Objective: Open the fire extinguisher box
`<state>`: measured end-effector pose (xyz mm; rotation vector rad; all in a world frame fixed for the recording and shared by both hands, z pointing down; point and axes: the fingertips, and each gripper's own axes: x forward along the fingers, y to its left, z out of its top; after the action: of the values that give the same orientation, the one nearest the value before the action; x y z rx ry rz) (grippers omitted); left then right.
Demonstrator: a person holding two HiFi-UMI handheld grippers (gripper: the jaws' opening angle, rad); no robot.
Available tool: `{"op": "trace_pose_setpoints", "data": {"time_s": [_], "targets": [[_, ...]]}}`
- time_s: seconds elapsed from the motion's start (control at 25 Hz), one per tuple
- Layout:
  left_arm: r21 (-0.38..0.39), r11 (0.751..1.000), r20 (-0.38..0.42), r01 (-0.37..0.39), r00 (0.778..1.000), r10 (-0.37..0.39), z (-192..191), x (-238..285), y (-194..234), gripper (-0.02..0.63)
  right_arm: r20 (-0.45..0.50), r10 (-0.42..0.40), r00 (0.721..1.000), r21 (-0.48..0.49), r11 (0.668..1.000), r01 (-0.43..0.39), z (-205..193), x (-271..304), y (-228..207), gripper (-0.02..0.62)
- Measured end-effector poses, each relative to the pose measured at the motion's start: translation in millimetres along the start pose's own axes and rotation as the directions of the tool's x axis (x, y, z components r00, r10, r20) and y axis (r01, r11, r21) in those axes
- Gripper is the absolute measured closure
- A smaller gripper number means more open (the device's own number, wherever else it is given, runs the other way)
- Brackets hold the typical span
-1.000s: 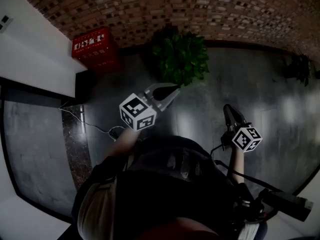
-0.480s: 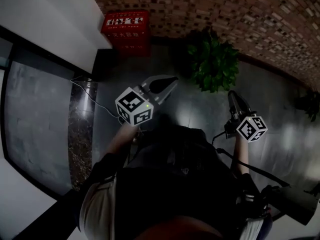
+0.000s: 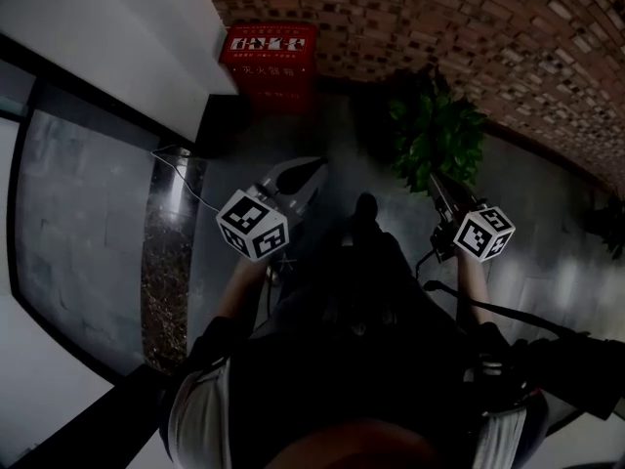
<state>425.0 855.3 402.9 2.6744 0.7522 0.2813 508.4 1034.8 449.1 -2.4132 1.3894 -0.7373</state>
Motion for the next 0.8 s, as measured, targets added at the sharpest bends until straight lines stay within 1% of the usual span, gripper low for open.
{"op": "trace_pose_setpoints", "data": {"time_s": [0.12, 0.2, 0.32, 0.44, 0.56, 0.68, 0.8], "targets": [[-0.02, 0.998, -0.014, -0.053, 0.999, 0.053, -1, -4, 14, 0.607, -0.028, 0.043, 0.999, 0.03, 0.999, -0.042, -2, 23, -4, 0.595], [-0.017, 0.995, -0.022, -0.099, 0.995, 0.098, 2, -2, 25, 0.607, -0.041, 0.078, 0.996, 0.047, 0.996, -0.077, 1, 41, -11, 0.597], [-0.007, 0.987, -0.022, -0.159, 0.987, 0.159, 12, 9, 45, 0.607, -0.044, 0.134, 0.99, 0.082, 0.988, -0.13, 16, 72, -28, 0.597], [-0.023, 0.976, -0.029, -0.215, 0.976, 0.215, 20, 23, 68, 0.607, -0.046, 0.205, 0.978, 0.101, 0.975, -0.2, 37, 107, -40, 0.595], [-0.017, 0.973, -0.047, -0.229, 0.973, 0.228, 32, 53, 83, 0.607, -0.054, 0.249, 0.967, 0.084, 0.966, -0.244, 61, 132, -54, 0.595], [-0.024, 0.972, -0.07, -0.232, 0.971, 0.23, 40, 77, 100, 0.607, -0.064, 0.288, 0.956, 0.103, 0.954, -0.281, 72, 151, -64, 0.597], [-0.051, 0.964, -0.101, -0.261, 0.962, 0.255, 36, 93, 115, 0.607, -0.1, 0.373, 0.923, 0.141, 0.923, -0.358, 72, 169, -59, 0.597]]}}
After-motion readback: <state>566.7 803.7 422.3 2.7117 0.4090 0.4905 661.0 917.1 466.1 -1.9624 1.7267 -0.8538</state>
